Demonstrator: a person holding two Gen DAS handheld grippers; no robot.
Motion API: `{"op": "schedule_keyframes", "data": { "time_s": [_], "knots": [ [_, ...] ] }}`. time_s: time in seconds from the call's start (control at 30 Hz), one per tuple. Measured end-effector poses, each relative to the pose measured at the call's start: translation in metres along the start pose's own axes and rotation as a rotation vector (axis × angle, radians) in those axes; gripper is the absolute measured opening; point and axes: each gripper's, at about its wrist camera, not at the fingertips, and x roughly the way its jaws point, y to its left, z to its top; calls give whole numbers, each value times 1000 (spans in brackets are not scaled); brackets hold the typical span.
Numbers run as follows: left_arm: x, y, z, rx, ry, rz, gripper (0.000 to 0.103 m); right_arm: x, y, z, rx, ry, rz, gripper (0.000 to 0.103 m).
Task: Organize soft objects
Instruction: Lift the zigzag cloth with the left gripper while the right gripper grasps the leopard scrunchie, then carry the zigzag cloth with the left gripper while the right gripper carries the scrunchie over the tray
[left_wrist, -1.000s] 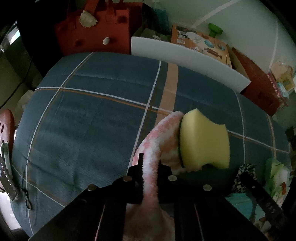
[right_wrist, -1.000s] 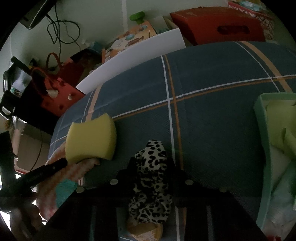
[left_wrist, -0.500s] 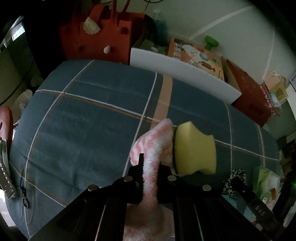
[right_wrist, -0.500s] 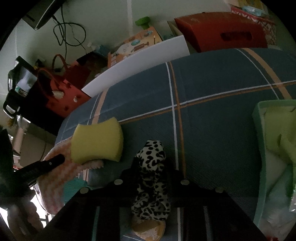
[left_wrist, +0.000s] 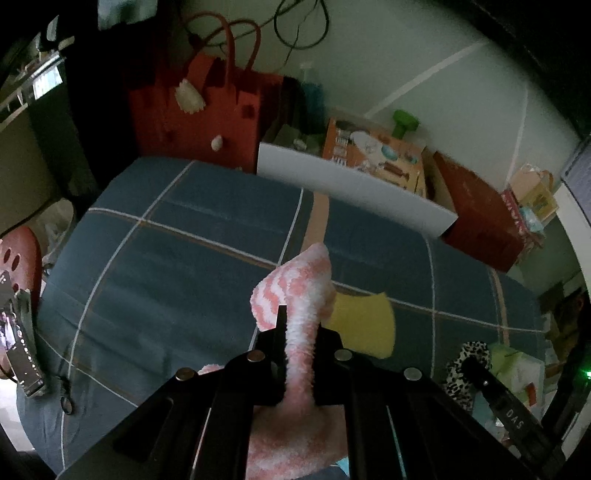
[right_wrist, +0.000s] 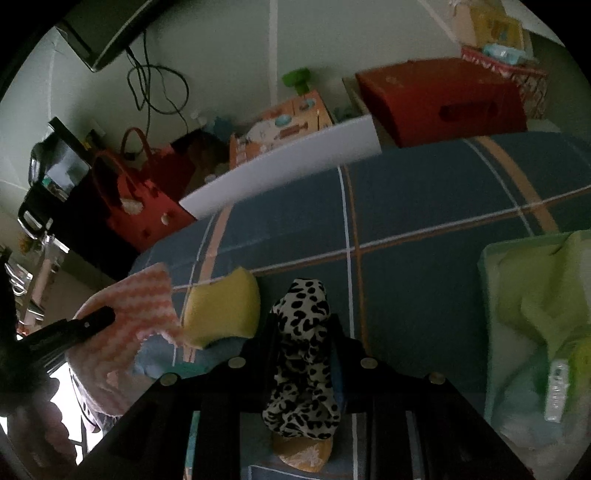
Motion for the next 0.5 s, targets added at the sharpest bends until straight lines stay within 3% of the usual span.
{"op": "schedule_keyframes", "data": {
  "time_s": [0.23, 0.5],
  "knots": [
    [-30, -1, 3, 2, -75, -26, 7, -22, 6, 3, -18, -54, -1, 26],
    [-36, -13, 1, 21, -83, -46, 7, -24, 6, 3, -15, -50, -12, 26]
  ]
}}
